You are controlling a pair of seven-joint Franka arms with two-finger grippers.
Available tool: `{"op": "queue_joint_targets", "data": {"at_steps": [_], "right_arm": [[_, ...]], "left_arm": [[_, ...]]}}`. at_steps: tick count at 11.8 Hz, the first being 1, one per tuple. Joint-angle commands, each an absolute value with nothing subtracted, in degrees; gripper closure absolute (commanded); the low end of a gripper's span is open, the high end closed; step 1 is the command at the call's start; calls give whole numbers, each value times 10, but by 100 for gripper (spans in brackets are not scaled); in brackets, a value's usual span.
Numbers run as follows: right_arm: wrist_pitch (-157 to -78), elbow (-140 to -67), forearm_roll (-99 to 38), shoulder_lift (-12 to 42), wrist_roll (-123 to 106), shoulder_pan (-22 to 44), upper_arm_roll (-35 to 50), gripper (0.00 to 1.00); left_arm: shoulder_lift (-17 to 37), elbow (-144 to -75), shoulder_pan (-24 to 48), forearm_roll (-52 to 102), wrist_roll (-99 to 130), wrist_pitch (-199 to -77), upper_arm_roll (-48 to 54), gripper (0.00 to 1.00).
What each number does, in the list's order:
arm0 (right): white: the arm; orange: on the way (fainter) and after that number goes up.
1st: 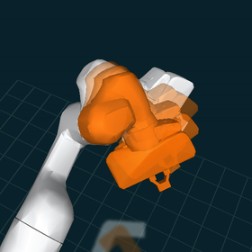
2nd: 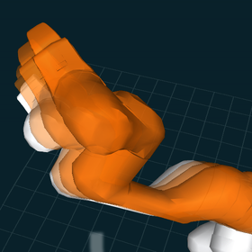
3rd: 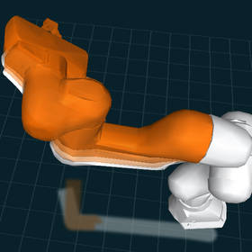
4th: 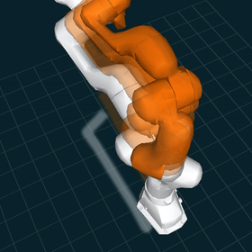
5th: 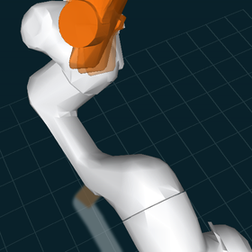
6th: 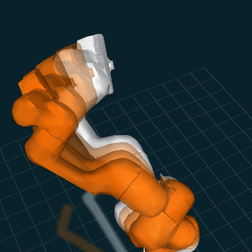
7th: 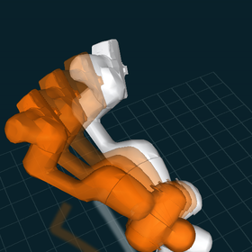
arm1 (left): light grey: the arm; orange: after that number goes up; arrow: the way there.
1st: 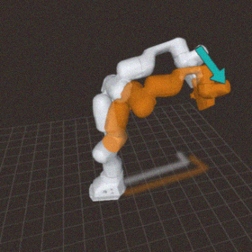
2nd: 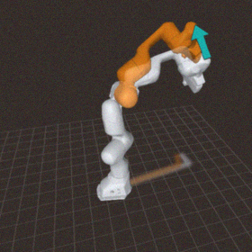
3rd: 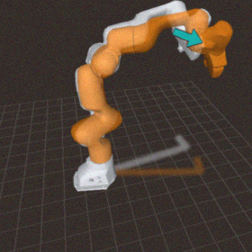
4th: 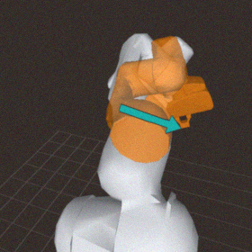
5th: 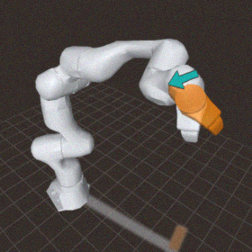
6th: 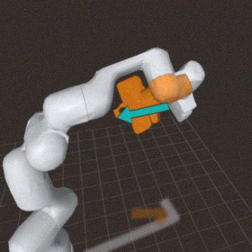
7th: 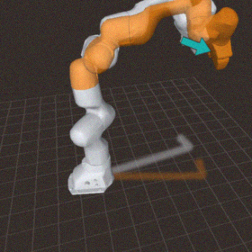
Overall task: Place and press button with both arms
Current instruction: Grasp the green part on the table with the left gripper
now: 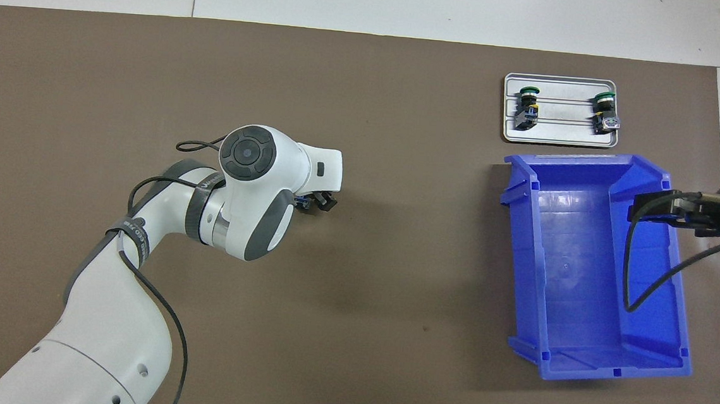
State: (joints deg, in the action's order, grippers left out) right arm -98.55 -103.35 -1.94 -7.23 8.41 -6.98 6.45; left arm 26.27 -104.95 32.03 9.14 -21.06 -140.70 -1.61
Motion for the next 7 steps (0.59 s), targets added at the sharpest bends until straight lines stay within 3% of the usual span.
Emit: {"op": "queue_joint_targets", "data": {"at_steps": [1, 2, 4, 6, 7], "right_arm": [[-995, -1044, -36, -83, 66, -82, 68, 0], [-993, -1044, -36, -83, 66, -77, 68, 0], [-992, -1044, -36, -83, 65, -76, 68, 0], [-991, -1043, -36, -83, 68, -82, 67, 0], [-991, -1042, -36, -83, 68, -81, 68, 0]], "left_arm": [[254, -1062, 326, 97, -140, -1405, -23, 11], [254, -1063, 326, 97, -111, -1405, -23, 14], [251, -1071, 325, 97, -61, -1404, -24, 35], [251, -1073, 325, 97, -54, -1401, -25, 49], [251, -1070, 325, 95, -54, -1394, -25, 73]]}}
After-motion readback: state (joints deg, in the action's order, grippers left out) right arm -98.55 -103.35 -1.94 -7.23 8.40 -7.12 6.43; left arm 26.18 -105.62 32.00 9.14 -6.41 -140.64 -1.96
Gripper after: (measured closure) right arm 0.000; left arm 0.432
